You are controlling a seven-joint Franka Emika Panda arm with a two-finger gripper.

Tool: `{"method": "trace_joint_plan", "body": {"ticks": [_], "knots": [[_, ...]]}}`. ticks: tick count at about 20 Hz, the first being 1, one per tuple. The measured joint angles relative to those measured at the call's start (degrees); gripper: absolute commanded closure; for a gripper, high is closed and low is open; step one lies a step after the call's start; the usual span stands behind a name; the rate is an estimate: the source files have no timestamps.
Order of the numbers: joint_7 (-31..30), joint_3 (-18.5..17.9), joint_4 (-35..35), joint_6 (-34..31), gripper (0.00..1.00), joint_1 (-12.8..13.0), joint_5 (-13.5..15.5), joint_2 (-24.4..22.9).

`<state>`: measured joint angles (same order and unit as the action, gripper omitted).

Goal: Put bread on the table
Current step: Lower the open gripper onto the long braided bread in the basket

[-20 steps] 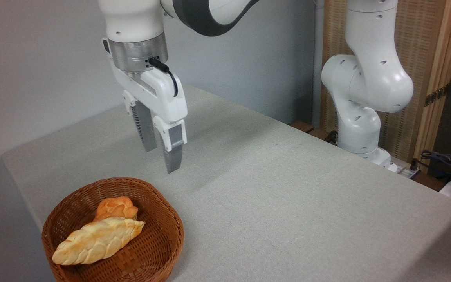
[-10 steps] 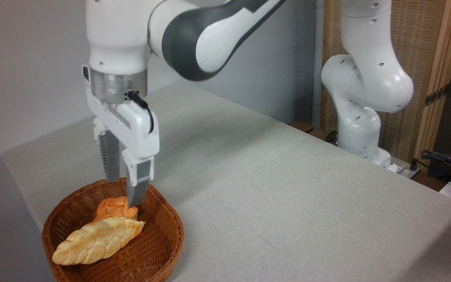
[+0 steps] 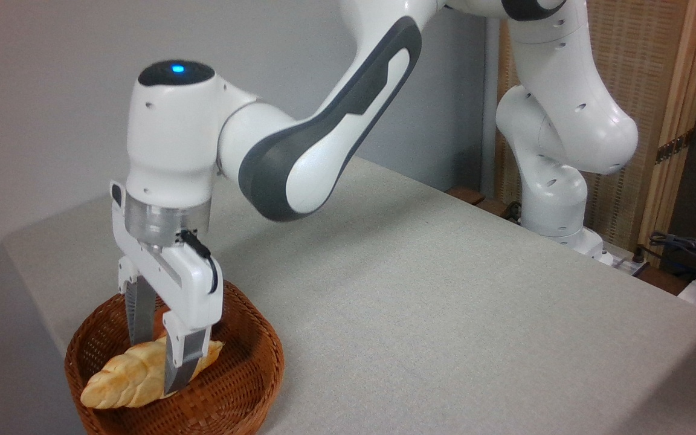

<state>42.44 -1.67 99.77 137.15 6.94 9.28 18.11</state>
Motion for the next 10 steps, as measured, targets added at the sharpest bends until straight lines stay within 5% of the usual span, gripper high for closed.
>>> {"method": "trace_joint_plan", "body": {"ticks": [1, 4, 10], "knots": [[0.0, 0.0, 0.0, 0.32, 0.06, 0.0, 0.0, 0.56], [0.0, 0.01, -0.01, 0.6, 0.64, 0.0, 0.0, 1.55], [0.04, 0.03, -0.24, 0.69, 0.72, 0.02, 0.0, 1.61]]}}
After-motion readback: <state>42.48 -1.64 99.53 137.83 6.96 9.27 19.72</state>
